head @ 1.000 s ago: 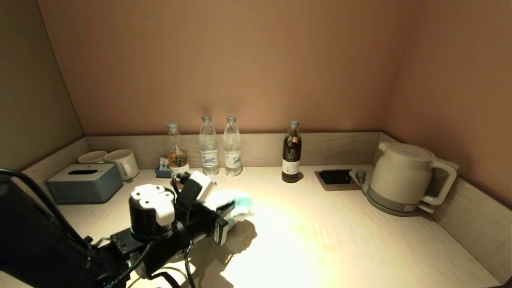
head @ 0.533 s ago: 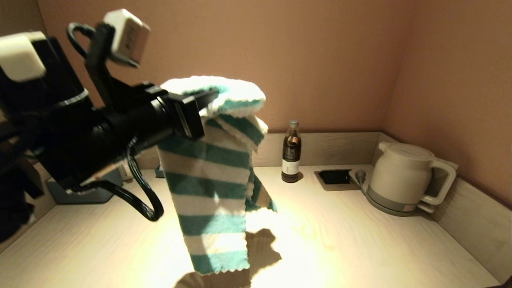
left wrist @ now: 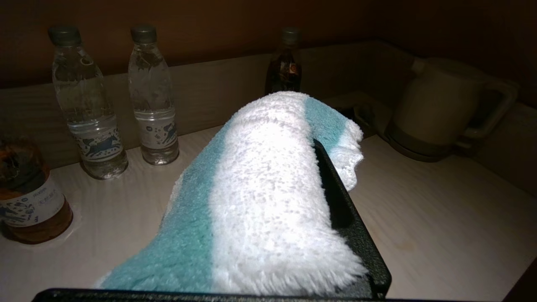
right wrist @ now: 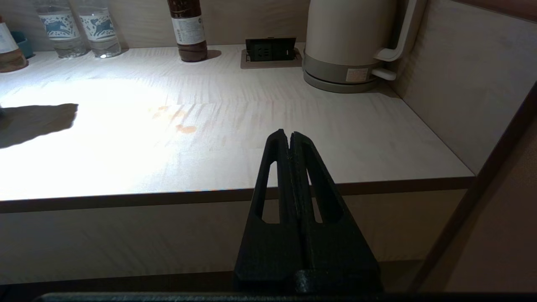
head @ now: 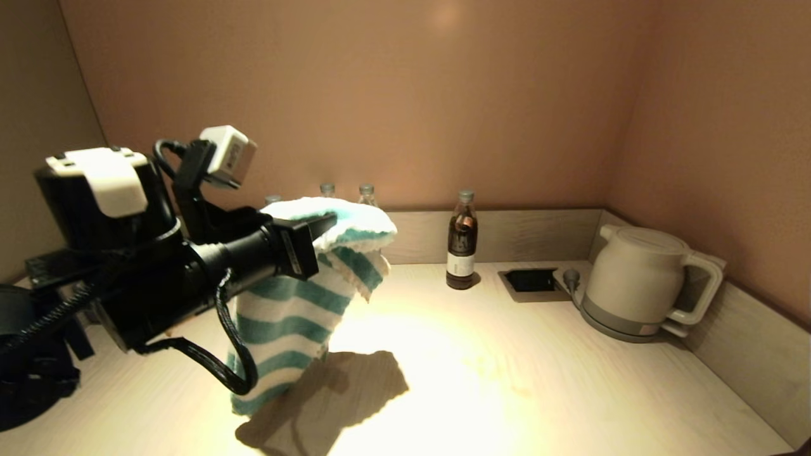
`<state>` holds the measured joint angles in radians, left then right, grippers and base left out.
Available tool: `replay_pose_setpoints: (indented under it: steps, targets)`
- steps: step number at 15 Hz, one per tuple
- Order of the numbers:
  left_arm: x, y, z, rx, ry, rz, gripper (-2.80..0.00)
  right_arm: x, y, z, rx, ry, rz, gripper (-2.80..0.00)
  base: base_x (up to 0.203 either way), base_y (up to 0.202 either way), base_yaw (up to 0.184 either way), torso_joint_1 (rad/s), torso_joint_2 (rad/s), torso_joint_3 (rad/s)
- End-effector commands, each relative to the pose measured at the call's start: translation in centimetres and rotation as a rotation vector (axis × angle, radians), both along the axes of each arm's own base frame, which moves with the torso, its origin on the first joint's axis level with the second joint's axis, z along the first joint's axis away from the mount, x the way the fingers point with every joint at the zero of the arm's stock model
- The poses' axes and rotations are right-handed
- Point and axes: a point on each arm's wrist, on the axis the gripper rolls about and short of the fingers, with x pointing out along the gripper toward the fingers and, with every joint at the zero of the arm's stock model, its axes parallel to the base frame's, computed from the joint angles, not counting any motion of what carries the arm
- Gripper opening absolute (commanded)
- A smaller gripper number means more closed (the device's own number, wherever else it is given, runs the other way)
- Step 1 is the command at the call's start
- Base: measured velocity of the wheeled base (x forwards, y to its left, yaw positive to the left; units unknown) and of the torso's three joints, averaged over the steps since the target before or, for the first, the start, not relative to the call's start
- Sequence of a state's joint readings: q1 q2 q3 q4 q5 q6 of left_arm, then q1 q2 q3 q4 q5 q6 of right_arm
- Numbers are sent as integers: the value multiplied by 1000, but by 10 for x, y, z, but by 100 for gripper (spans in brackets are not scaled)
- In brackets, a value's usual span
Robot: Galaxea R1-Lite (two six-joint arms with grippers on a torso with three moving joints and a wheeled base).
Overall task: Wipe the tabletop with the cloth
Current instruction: Sweep the stains on the table
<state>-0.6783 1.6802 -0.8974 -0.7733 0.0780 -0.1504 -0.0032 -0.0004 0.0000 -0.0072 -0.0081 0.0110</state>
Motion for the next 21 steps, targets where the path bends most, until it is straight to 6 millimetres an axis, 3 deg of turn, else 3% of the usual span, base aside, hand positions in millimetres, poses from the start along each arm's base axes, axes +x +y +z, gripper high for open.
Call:
replay_pose_setpoints:
  steps: [1,6,9,10,12,15,21]
  targets:
    - [16,-13,-46,35,51,4,-280,0,0,0,0,0,1,-280,0,0,0,0,0,0]
    - [26,-20,-58,45,69,5,-280,0,0,0,0,0,0,-280,0,0,0,0,0,0]
    - [37,-28,-88,86,130,6,-280,0,0,0,0,0,-1,-280,0,0,0,0,0,0]
    - [44,-25,-106,111,163,26,-280,0,0,0,0,0,1,-280,0,0,0,0,0,0]
    - [55,-14,-141,162,221,104,-280,0,0,0,0,0,1,-280,0,0,0,0,0,0]
    - [62,11,-173,199,250,207,-280,0,0,0,0,0,1,-280,0,0,0,0,0,0]
    - [42,41,-204,219,295,261,-280,0,0,0,0,0,-1,-280,0,0,0,0,0,0]
